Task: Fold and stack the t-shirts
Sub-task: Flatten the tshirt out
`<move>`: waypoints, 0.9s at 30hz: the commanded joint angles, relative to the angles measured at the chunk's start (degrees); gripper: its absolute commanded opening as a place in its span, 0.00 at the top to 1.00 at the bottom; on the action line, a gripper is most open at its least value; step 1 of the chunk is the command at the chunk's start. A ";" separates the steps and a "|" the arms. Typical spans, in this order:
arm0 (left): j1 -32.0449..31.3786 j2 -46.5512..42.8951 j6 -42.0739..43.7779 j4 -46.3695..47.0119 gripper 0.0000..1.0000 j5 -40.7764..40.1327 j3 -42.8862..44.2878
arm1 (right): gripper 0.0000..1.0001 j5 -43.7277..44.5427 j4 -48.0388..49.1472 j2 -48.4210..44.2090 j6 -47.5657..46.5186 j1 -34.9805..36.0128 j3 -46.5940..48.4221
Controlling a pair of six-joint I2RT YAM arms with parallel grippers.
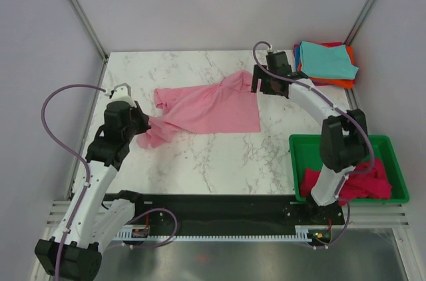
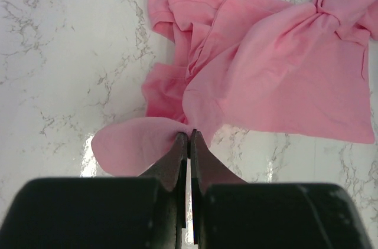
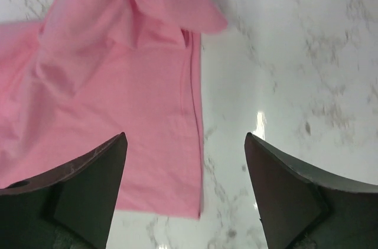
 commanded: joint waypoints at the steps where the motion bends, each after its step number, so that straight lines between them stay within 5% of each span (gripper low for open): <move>1: 0.20 0.67 0.80 3.00 0.98 3.26 0.26 | 0.12 -2.40 1.69 -14.16 4.57 0.98 -12.78; 9: 0.20 1.11 0.53 3.44 0.98 4.40 -0.01 | 0.20 -6.19 9.69 -18.76 11.96 5.29 -35.12; 22: 0.20 0.32 0.71 3.26 0.98 4.05 -0.27 | 0.31 -8.04 13.82 -8.65 12.05 5.64 -32.59; 27: 0.20 0.32 0.71 3.26 0.98 4.14 -0.36 | 0.56 -8.83 15.05 -7.68 12.66 5.99 -34.08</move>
